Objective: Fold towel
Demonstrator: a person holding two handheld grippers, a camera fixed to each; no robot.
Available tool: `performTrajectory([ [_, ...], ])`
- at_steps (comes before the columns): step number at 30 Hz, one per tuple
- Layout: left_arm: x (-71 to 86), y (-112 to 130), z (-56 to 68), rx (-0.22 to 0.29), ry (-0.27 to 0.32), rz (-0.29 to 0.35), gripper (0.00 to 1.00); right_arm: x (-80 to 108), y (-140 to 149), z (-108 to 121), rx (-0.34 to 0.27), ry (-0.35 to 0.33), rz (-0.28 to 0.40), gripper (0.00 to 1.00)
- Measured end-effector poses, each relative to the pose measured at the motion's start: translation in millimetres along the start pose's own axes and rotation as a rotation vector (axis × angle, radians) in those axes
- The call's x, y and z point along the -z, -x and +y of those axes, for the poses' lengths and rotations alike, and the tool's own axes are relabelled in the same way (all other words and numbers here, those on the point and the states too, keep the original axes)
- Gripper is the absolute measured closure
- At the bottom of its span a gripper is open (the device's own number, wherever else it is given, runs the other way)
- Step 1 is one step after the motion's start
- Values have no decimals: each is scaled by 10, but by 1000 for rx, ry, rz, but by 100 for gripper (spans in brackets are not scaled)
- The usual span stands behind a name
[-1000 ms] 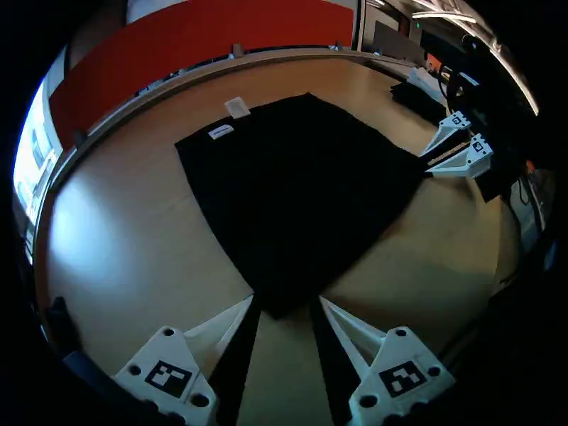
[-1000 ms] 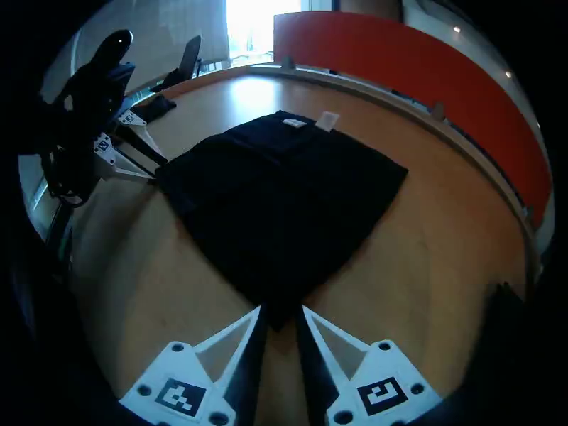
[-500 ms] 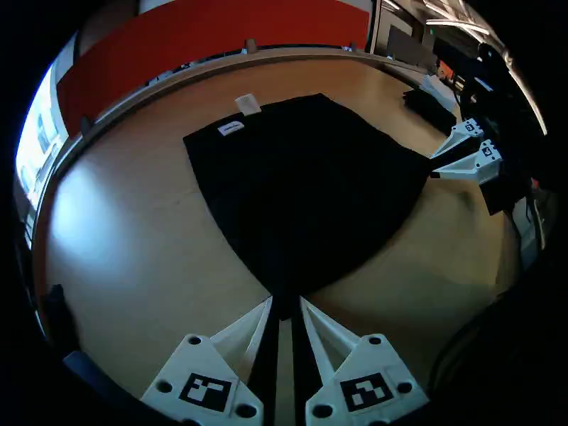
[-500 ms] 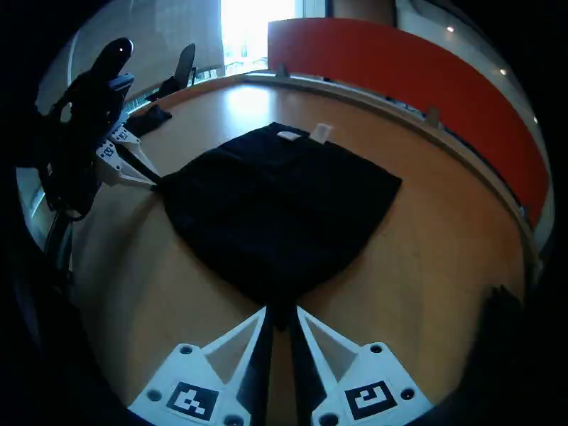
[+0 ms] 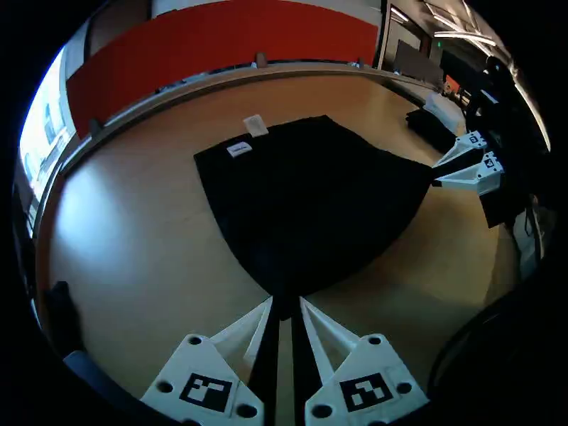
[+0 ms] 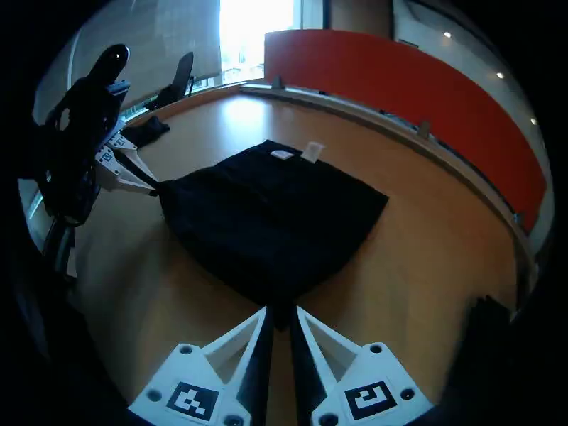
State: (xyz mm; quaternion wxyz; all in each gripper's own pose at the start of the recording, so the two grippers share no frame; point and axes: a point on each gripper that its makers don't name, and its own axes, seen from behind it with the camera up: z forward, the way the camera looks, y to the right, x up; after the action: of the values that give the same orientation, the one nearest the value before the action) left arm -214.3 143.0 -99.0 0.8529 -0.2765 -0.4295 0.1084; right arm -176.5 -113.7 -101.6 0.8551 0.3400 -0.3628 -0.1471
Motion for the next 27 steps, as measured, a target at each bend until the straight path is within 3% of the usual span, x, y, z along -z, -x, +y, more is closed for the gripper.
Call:
performTrajectory([
  [12, 377, -253, 44, 34, -20, 33, 90, 347, -329, 35, 38, 25, 51, 85],
  [27, 810, -526, 164, 56, -18, 74, 90, 774, -594, -1, 66, 30, 57, 85],
])
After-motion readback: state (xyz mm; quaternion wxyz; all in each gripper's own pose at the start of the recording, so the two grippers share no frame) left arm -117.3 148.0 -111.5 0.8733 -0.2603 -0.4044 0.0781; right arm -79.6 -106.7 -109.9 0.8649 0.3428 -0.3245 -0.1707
